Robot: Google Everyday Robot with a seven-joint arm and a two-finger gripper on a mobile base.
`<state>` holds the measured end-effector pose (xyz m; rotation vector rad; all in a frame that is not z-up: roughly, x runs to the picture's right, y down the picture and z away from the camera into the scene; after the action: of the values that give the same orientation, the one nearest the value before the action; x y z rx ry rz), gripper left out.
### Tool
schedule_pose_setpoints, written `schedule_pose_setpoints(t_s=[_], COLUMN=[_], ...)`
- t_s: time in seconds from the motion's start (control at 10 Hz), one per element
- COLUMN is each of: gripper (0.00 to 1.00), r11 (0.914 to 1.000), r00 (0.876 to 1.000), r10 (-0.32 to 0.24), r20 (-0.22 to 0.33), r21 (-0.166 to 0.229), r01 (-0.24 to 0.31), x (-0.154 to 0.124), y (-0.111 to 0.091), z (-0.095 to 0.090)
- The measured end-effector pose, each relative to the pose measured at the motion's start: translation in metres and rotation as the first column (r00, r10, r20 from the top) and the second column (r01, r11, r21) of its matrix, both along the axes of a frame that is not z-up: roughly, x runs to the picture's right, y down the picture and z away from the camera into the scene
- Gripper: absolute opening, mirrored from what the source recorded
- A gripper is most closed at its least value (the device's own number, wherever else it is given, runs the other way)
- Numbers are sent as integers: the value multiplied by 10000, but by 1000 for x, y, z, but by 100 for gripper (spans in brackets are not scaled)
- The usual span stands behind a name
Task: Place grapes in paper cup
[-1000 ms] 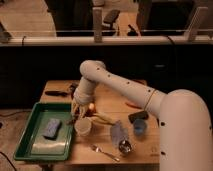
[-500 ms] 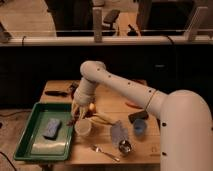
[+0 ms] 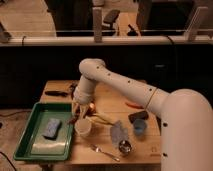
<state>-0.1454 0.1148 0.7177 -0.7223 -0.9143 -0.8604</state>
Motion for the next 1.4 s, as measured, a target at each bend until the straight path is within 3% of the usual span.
schedule_pose_setpoints(t_s=[0.6,1.4], gripper=[0,1], r11=[9907,9801], r00=[9876,9795], r10=[-1319,-1889], r20=[846,699], r21=[438,760], r01=[1285,1836], x=[-10,-1], y=[9,18], z=[-33,-48])
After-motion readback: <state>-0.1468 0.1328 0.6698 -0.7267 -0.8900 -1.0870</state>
